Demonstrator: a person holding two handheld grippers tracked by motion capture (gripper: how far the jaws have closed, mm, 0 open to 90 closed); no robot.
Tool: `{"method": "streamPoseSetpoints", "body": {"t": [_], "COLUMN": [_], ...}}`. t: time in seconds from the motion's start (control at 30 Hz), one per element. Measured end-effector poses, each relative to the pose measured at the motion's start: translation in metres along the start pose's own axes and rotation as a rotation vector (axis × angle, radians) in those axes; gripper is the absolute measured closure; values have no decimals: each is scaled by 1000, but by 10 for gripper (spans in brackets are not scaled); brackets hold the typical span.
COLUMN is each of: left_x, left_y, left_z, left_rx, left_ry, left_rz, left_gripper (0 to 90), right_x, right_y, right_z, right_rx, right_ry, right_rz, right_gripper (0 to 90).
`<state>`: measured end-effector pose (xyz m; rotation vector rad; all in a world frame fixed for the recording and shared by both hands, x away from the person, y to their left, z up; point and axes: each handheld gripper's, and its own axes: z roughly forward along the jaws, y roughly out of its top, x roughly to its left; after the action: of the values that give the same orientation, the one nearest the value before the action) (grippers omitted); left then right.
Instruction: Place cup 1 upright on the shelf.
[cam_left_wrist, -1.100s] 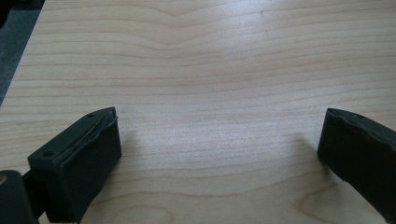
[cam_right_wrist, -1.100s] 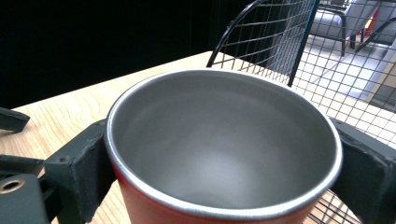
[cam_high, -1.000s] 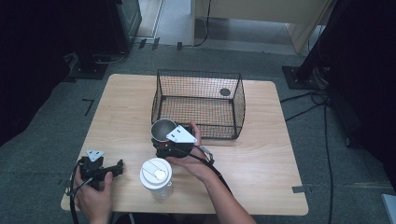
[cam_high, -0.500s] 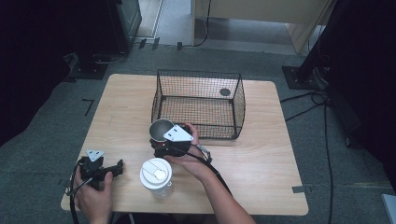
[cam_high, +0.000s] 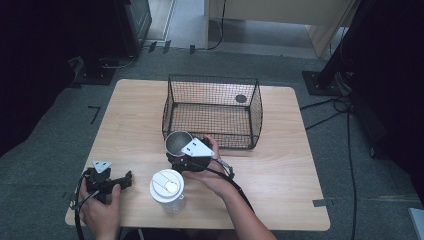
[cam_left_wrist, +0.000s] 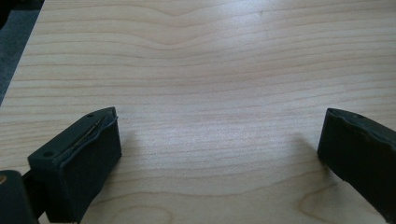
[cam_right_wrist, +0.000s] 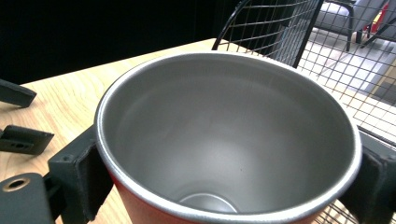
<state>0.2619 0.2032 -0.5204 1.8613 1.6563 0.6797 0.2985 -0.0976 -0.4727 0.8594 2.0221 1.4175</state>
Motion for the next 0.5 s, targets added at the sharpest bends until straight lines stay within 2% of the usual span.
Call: {"method": "streamPoseSetpoints", "body": {"t": [0.3,0.5], "left_x": [0,0], "left_y": [0,0], "left_z": [0,0], "left_rx": [0,0], "left_ry": [0,0], "left_rz": [0,0], "left_gripper": [0,0], "right_x": [-4,-4], "right_y": [-4,-2], "right_z": [-9,-15], "right_rx": [-5,-21], "right_ry": [-5,0], "right_rz": [11,-2], "right_gripper": [71,72]}}
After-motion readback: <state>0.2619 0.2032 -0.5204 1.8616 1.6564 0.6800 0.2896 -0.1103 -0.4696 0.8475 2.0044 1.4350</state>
